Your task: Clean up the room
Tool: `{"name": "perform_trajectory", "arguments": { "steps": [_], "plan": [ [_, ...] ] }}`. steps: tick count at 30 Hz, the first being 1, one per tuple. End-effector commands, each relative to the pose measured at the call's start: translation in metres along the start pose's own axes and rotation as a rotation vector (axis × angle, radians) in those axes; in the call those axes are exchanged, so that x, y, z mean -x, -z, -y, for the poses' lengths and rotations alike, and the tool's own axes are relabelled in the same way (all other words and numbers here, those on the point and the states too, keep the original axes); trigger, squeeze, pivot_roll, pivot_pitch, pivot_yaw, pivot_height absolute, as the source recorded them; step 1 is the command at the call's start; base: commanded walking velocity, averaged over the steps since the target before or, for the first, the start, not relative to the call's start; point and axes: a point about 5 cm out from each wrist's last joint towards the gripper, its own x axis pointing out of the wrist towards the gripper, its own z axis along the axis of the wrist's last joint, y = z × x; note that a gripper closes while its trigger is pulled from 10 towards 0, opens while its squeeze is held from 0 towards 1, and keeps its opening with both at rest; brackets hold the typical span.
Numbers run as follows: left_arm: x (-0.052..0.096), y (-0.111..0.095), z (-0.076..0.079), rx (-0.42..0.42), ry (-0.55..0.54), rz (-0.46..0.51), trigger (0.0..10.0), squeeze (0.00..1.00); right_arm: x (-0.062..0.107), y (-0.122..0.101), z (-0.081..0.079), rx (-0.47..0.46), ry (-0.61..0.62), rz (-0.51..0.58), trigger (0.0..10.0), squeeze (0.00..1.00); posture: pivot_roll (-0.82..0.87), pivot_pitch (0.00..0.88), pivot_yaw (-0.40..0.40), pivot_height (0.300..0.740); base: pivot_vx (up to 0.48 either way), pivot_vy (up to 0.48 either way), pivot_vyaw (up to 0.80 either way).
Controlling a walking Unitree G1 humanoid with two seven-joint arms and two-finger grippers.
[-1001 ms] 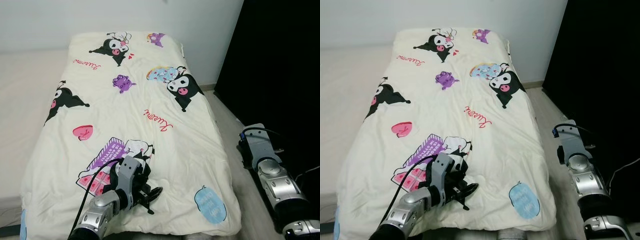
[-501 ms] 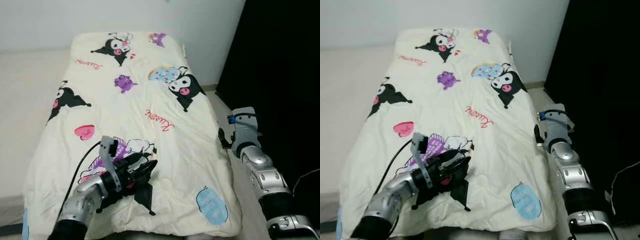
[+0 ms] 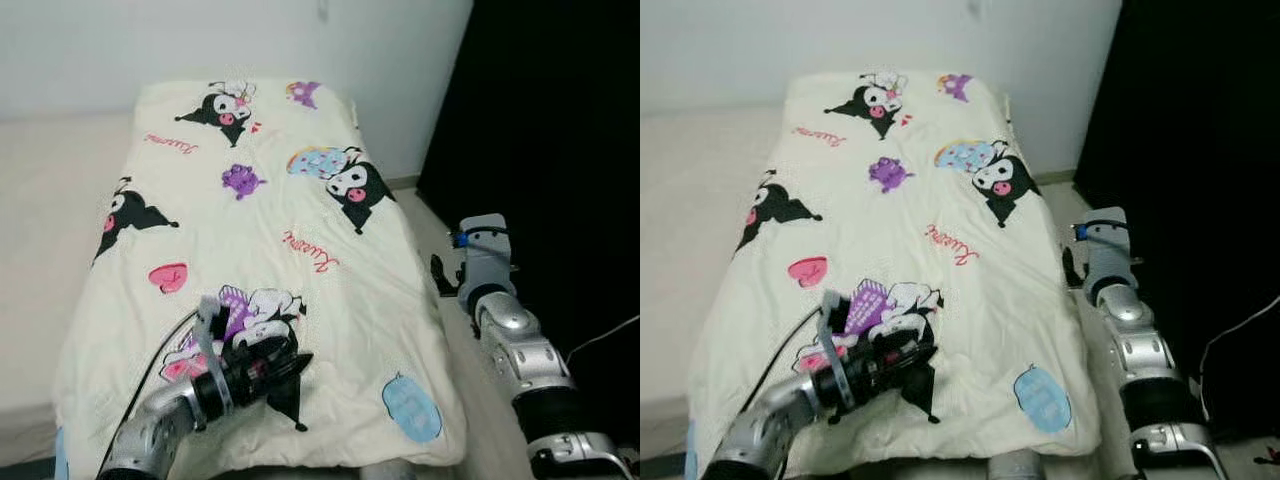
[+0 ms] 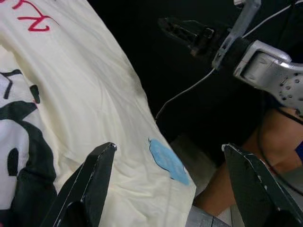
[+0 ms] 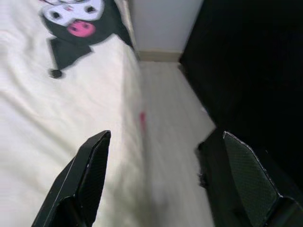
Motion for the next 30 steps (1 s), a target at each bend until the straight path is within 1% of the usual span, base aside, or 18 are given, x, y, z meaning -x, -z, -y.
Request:
{"name": "perform_trajectory", "arguments": {
  "steps": [1, 2, 6, 7, 8, 9, 10, 12, 15, 19, 20, 21, 22, 24, 27, 28, 29, 30],
  "plan": [
    [0.007, 0.004, -0.003, 0.022, -0.017, -0.008, 10.0, 0.00, 0.002, 0.012, -0.006, 0.000, -0.018, -0.029, 10.0, 0.00, -0.17, 0.152, -0.002, 0.605, 0.000, 0.000, 0.00],
    [0.007, 0.004, -0.003, 0.022, -0.017, -0.008, 10.0, 0.00, 0.002, 0.012, -0.006, 0.000, -0.018, -0.029, 10.0, 0.00, -0.17, 0.152, -0.002, 0.605, 0.000, 0.000, 0.00],
    [0.018, 0.018, -0.013, 0.060, -0.087, -0.034, 10.0, 0.00, 0.004, 0.028, -0.019, -0.002, -0.050, -0.079, 10.0, 0.00, -0.17, 0.150, 0.000, 0.619, 0.000, 0.000, 0.00],
    [0.029, 0.032, -0.020, 0.101, -0.165, -0.058, 10.0, 0.00, 0.007, 0.043, -0.029, -0.006, -0.072, -0.122, 10.0, 0.00, -0.17, 0.150, 0.002, 0.628, 0.000, 0.000, 0.00],
    [0.029, 0.032, -0.020, 0.101, -0.165, -0.058, 10.0, 0.00, 0.007, 0.043, -0.029, -0.006, -0.072, -0.122, 10.0, 0.00, -0.17, 0.150, 0.002, 0.628, 0.000, 0.000, 0.00],
    [0.041, 0.046, -0.026, 0.158, -0.243, -0.075, 10.0, 0.00, 0.010, 0.057, -0.036, -0.001, -0.089, -0.164, 10.0, 0.00, -0.16, 0.149, 0.005, 0.638, 0.000, 0.000, 0.00],
    [0.041, 0.046, -0.026, 0.158, -0.243, -0.075, 10.0, 0.00, 0.010, 0.057, -0.036, -0.001, -0.089, -0.164, 10.0, 0.00, -0.16, 0.149, 0.005, 0.638, 0.000, 0.000, 0.00],
    [0.053, 0.061, -0.030, 0.207, -0.333, -0.100, 10.0, 0.00, 0.014, 0.071, -0.041, 0.009, -0.103, -0.210, 10.0, 0.00, -0.16, 0.148, 0.007, 0.647, 0.000, 0.000, 0.00],
    [0.057, 0.067, -0.031, 0.223, -0.369, -0.110, 10.0, 0.00, 0.016, 0.077, -0.044, 0.013, -0.109, -0.228, 10.0, 0.00, -0.16, 0.147, 0.008, 0.652, 0.000, 0.000, 0.00],
    [0.079, 0.094, -0.032, 0.303, -0.525, -0.168, 10.0, 0.00, 0.028, 0.109, -0.052, 0.040, -0.136, -0.333, 10.0, 0.00, -0.16, 0.143, 0.007, 0.671, 0.000, 0.000, 0.00],
    [0.079, 0.094, -0.032, 0.303, -0.525, -0.168, 10.0, 0.00, 0.028, 0.109, -0.052, 0.040, -0.136, -0.333, 10.0, 0.00, -0.16, 0.143, 0.007, 0.671, 0.000, 0.000, 0.00],
    [0.087, 0.103, -0.032, 0.325, -0.585, -0.189, 10.0, 0.00, 0.033, 0.117, -0.053, 0.043, -0.139, -0.362, 10.0, 0.00, -0.16, 0.141, 0.010, 0.676, 0.000, 0.000, 0.00],
    [0.087, 0.103, -0.032, 0.325, -0.585, -0.189, 10.0, 0.00, 0.033, 0.117, -0.053, 0.043, -0.139, -0.362, 10.0, 0.00, -0.16, 0.141, 0.010, 0.676, 0.000, 0.000, 0.00],
    [0.103, 0.118, -0.030, 0.361, -0.693, -0.235, 10.0, 0.00, 0.038, 0.129, -0.053, 0.046, -0.140, -0.400, 10.0, 0.00, -0.16, 0.138, 0.010, 0.685, 0.000, 0.000, 0.00],
    [0.103, 0.118, -0.030, 0.361, -0.693, -0.235, 10.0, 0.00, 0.038, 0.129, -0.053, 0.046, -0.140, -0.400, 10.0, 0.00, -0.16, 0.138, 0.010, 0.685, 0.000, 0.000, 0.00],
    [0.111, 0.127, -0.027, 0.382, -0.741, -0.266, 10.0, 0.00, 0.040, 0.132, -0.052, 0.048, -0.139, -0.411, 10.0, 0.00, -0.16, 0.134, 0.013, 0.690, 0.000, 0.000, 0.00],
    [0.111, 0.127, -0.027, 0.382, -0.741, -0.266, 10.0, 0.00, 0.040, 0.132, -0.052, 0.048, -0.139, -0.411, 10.0, 0.00, -0.16, 0.134, 0.013, 0.690, 0.000, 0.000, 0.00],
    [0.119, 0.138, -0.023, 0.404, -0.787, -0.307, 10.0, 0.00, 0.041, 0.135, -0.051, 0.055, -0.138, -0.418, 10.0, 0.00, -0.16, 0.129, 0.015, 0.695, 0.000, 0.000, 0.00]
  ]
}}
